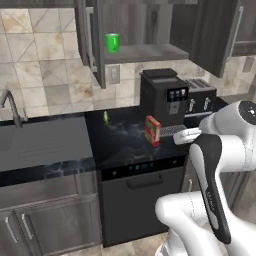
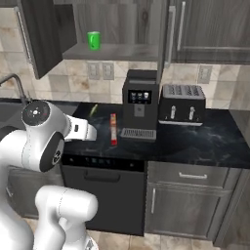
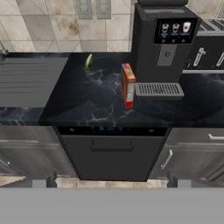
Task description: Pick the jam and cereal from the counter and place them in the cabinets closest to them.
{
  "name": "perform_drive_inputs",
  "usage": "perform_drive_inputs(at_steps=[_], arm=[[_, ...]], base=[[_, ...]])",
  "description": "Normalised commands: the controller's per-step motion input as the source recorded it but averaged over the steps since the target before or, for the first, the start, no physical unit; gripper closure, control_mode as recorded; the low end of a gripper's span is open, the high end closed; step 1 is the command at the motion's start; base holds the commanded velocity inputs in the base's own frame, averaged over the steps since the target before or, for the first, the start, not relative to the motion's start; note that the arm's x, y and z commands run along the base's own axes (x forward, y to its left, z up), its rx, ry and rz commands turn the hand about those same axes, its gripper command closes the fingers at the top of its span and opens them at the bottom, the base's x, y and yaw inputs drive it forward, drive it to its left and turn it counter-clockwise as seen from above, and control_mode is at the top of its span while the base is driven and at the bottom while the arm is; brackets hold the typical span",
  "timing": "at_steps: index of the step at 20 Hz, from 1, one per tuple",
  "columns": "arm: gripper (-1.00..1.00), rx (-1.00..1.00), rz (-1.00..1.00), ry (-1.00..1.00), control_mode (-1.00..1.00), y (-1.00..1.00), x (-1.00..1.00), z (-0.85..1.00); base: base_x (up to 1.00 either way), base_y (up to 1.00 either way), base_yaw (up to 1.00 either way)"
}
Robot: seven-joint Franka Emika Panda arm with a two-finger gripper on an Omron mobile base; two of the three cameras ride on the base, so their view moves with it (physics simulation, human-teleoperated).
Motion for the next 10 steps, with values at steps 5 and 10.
perform_drive_inputs(at_steps=[5,10], arm=[[-1.00,0.00,0.00,0.00,1.00,0.00,0.00,0.00],[-1.00,0.00,0.00,0.00,1.00,0.00,0.00,0.00]], base=[[0.49,-0.20,0.02],[0.47,-0.22,0.02]])
